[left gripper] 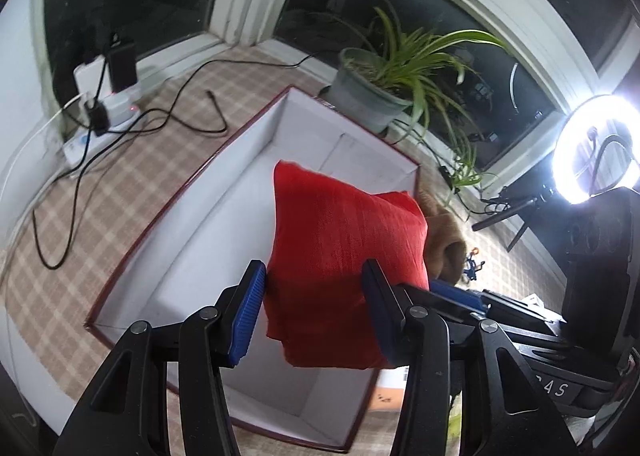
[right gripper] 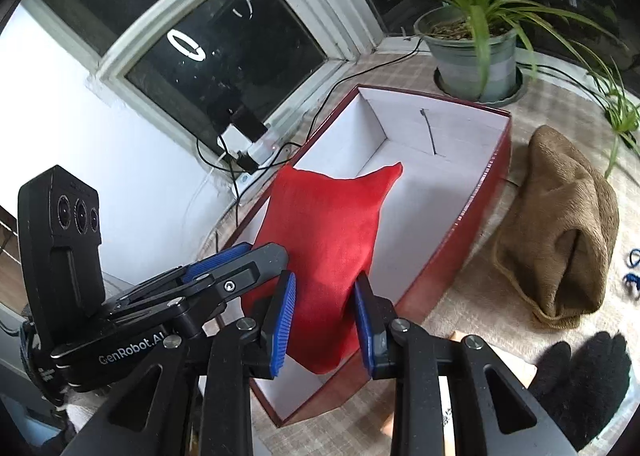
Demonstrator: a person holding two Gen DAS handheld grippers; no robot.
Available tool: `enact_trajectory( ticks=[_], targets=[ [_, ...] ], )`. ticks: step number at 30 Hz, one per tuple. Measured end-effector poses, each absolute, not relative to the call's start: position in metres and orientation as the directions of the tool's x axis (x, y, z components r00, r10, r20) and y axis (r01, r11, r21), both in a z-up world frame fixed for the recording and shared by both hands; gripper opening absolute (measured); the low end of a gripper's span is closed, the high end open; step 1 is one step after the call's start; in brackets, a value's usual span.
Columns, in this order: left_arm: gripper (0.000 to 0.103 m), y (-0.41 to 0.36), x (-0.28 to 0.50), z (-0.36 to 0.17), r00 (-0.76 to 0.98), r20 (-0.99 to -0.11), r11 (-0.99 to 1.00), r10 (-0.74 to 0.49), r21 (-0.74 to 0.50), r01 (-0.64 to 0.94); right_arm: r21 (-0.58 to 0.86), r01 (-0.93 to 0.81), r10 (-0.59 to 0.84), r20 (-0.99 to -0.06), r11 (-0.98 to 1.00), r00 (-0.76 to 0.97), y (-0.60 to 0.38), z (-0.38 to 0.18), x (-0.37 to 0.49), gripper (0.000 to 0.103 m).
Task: Organize soft objects
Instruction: 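Carry the red cushion over the open box and open both grippers, then move both grippers back toward the black glove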
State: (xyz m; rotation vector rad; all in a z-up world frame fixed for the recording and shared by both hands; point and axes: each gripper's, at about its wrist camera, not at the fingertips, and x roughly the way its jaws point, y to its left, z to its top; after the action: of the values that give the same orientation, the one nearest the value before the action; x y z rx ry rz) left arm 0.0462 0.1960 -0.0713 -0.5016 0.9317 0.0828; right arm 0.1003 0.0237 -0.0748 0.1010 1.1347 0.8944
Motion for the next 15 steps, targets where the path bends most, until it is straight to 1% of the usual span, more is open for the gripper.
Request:
enact_trajectory(
  ticks=[1, 3, 4, 5, 9, 12, 15],
  targets=[
    [0.047, 0.199, 0.045, -0.072, 0.600, -0.788, 0.881, -0.138, -0.375, -0.289, 0.484, -0.569, 0.655, -0.744, 0.664, 0.132, 0.025, -0.075, 0.100, 0.028],
    [0.048, 0.206, 0.041, -0.073, 0.598, -0.794, 0.880, -0.106, -0.355, -0.316, 0.469, -0.573, 0.648, -0.747, 0.673, 0.150, 0.026, -0.072, 0.100, 0.038],
    [0.049, 0.209, 0.039, -0.072, 0.596, -0.798, 0.880, -0.087, -0.342, -0.330, 0.463, -0.573, 0.646, -0.746, 0.676, 0.159, 0.024, -0.070, 0.100, 0.049],
    [0.050, 0.211, 0.037, -0.072, 0.596, -0.799, 0.879, -0.079, -0.338, -0.335, 0.452, -0.574, 0.642, -0.746, 0.683, 0.177, 0.022, -0.067, 0.100, 0.056],
    [0.050, 0.211, 0.029, -0.069, 0.594, -0.803, 0.891, -0.045, -0.302, -0.340, 0.389, -0.587, 0.612, -0.753, 0.710, 0.241, 0.009, -0.057, 0.096, 0.056],
    [0.051, 0.202, 0.022, -0.065, 0.599, -0.800, 0.910, -0.027, -0.269, -0.317, 0.360, -0.573, 0.588, -0.759, 0.736, 0.279, -0.013, -0.053, 0.095, 0.057],
    [0.051, 0.188, 0.013, -0.060, 0.610, -0.792, 0.926, -0.016, -0.242, -0.289, 0.301, -0.559, 0.547, -0.763, 0.773, 0.345, -0.042, -0.046, 0.091, 0.057]
  ],
)
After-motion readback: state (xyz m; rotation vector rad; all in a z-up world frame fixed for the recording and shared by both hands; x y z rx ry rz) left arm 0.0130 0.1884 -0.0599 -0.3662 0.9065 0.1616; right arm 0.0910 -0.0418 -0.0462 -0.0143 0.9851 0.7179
